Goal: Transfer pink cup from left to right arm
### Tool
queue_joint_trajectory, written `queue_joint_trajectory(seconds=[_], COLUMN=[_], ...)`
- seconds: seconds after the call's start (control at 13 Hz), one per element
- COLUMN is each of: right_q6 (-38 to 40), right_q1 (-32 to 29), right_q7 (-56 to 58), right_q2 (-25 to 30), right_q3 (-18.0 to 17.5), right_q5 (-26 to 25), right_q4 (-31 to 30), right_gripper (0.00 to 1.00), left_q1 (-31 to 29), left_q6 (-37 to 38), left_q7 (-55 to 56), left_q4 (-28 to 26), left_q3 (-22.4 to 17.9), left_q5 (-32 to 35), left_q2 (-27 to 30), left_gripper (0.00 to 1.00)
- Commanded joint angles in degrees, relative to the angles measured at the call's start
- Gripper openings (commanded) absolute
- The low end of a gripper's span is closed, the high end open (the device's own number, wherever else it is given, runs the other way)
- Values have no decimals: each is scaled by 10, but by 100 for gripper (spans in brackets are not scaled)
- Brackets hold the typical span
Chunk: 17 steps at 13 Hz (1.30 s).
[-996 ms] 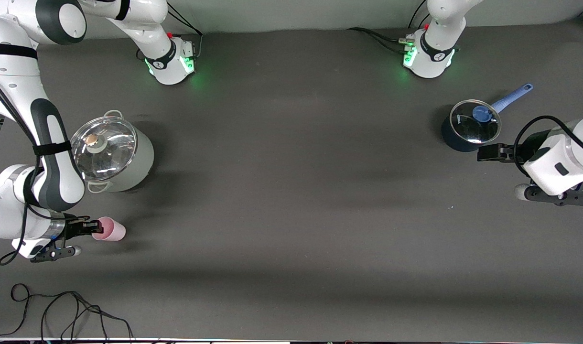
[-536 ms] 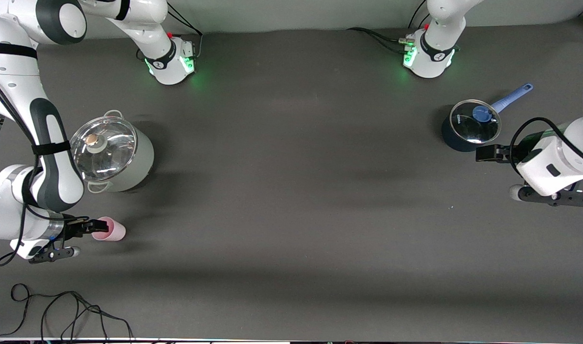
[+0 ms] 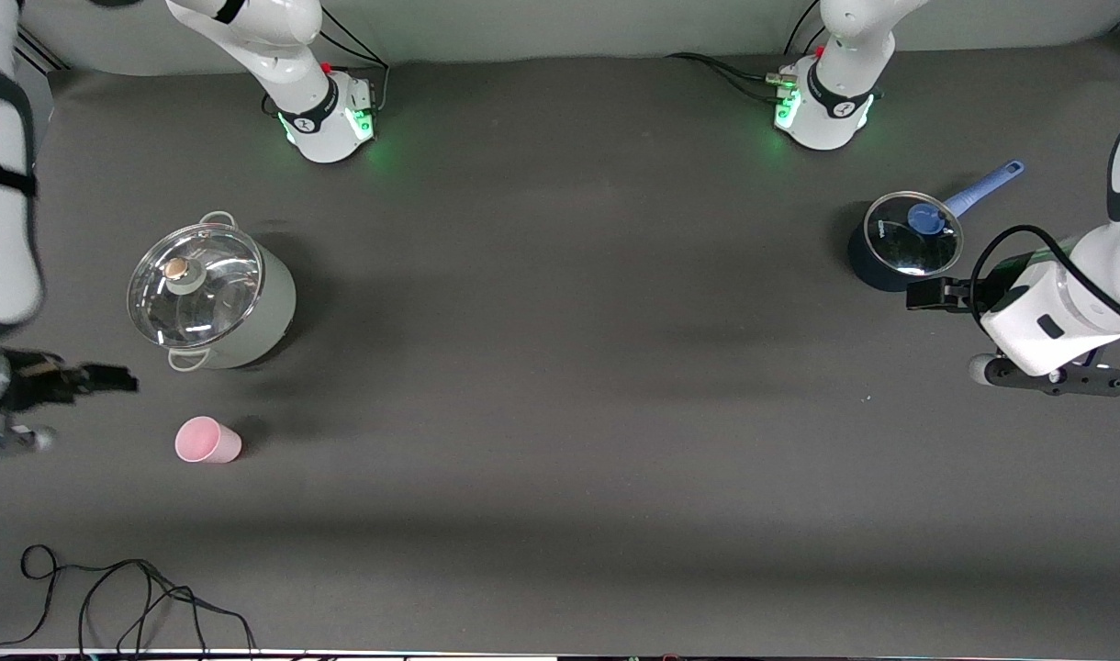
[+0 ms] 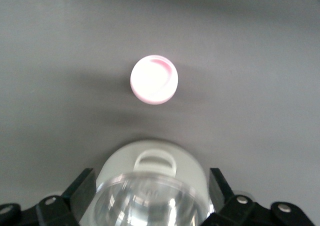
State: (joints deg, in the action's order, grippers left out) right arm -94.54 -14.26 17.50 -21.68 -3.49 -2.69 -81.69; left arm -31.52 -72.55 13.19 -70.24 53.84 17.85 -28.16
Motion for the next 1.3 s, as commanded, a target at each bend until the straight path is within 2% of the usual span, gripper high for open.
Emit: queue_joint_trajectory(seconds=[0.0, 0.23, 0.46, 0.69, 0.77, 0.84, 1.0, 1.07, 1.23], right_q6=[38, 55, 53, 50, 50, 49, 49, 50, 49], right_q1=[3, 3, 3, 3, 4, 32, 121, 145, 151], right_q7=[-42, -105, -112, -117, -134, -143, -160, -161, -184], right_q2=[73, 145, 182, 203, 204, 204, 204, 205, 216], right_q3=[-1, -1, -1, 0, -1, 8, 91, 115, 117], right_q5=[0, 24, 31, 38, 43, 43, 43, 43, 43], right_q4=[-24, -46, -77, -94, -93, -92, -90, -88, -88], right_gripper=[100, 100, 100, 100, 100, 100, 100, 100, 100], left_q1=[73, 162, 256, 337, 345, 342, 336, 335, 334], left_q6=[-5, 0, -7, -33, -50, -77, -129, -150, -185], left_q7=[5, -2, -12, -62, -75, -82, -85, -88, -88], left_q4=[-18, -16, -17, -37, -58, -94, -168, -196, -242], left_q3=[-80, -181, -289, -423, -442, -444, -444, -444, -444], left_q5=[8, 0, -19, -74, -84, -91, -92, -92, -92], left_q2=[44, 66, 84, 113, 127, 148, 193, 209, 236], left_gripper=[100, 100, 100, 100, 100, 100, 100, 100, 100])
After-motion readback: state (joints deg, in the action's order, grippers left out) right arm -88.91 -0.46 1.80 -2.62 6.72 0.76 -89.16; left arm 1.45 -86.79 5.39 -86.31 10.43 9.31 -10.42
